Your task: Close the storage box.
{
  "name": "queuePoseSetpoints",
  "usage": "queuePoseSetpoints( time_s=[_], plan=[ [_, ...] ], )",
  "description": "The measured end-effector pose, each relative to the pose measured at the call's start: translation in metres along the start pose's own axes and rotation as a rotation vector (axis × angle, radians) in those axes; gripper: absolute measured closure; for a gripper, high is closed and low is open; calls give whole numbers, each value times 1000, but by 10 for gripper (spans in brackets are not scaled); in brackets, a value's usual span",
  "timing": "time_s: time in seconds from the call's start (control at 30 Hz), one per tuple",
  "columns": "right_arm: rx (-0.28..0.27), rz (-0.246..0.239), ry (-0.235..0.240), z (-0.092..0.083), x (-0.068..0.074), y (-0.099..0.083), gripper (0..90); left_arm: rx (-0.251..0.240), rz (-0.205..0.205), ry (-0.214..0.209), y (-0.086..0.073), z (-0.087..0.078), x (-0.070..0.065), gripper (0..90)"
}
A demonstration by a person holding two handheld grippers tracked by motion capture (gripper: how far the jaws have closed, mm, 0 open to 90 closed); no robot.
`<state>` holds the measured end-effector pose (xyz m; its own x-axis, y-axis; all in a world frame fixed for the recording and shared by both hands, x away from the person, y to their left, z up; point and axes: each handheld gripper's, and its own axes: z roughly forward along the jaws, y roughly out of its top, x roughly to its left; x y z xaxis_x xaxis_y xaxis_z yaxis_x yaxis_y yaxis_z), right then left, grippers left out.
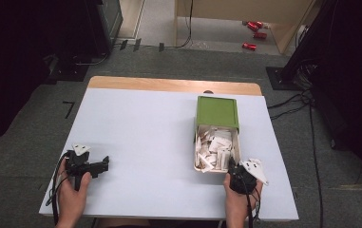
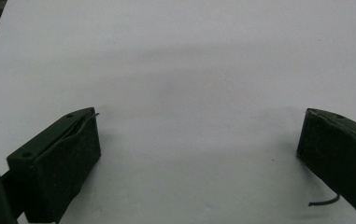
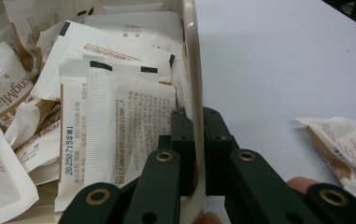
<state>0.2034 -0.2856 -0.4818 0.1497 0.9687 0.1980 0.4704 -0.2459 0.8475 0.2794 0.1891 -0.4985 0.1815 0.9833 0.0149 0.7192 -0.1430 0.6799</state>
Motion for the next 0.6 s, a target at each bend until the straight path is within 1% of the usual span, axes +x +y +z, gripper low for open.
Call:
queuePoseSetpoints(
  time_s=[0.3, 0.6],
  plan=[
    [14, 1, -6, 10, 1, 9, 866, 0, 0, 0, 0, 0, 0, 0],
    [19, -2, -12, 26, 1, 17, 866, 0, 0, 0, 0, 0, 0, 0]
  ],
)
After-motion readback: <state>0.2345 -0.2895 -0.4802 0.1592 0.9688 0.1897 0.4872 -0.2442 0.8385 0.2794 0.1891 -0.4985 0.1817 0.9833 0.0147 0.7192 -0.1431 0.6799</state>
